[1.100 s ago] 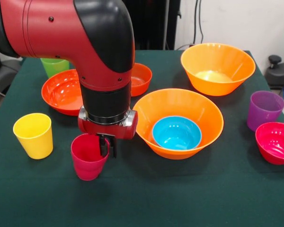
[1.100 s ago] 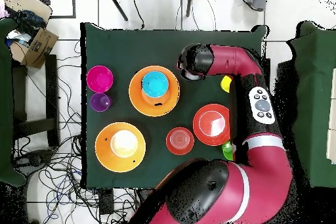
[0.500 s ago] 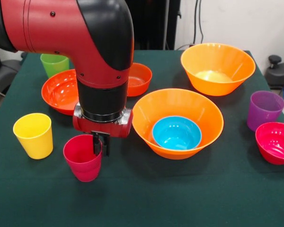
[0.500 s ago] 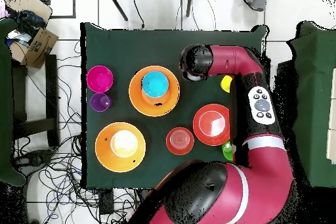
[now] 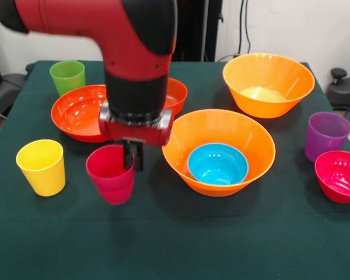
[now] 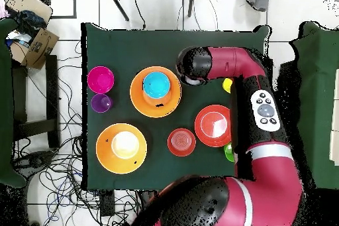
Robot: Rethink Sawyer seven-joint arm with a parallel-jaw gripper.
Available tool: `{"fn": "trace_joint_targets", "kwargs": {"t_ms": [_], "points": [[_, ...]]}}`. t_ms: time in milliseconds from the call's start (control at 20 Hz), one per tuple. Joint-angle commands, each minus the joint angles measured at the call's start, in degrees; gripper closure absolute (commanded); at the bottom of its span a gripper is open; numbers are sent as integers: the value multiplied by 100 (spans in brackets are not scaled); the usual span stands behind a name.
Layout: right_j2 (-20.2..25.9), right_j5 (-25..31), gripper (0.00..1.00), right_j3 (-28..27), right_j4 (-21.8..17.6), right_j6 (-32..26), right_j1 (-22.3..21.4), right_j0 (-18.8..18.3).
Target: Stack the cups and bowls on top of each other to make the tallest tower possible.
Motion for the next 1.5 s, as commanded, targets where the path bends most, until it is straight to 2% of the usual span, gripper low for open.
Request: {"fn": "trace_joint_targets", "kwargs": {"t_ms": [50,400,550,750,950,1500], "points": [[4,726,100,849,176,-417,-1158,352],[-122,1268,100,928,619,211,-1795,696],[-227,1046,100,1082,729,548,-1985,850],[-395,1038,100,1075,862,812,-2029,1085],[-544,1012,100,1031,986,932,-1910,1297],[-919,66,100,1108,1042,1355,-1302,1696]]}}
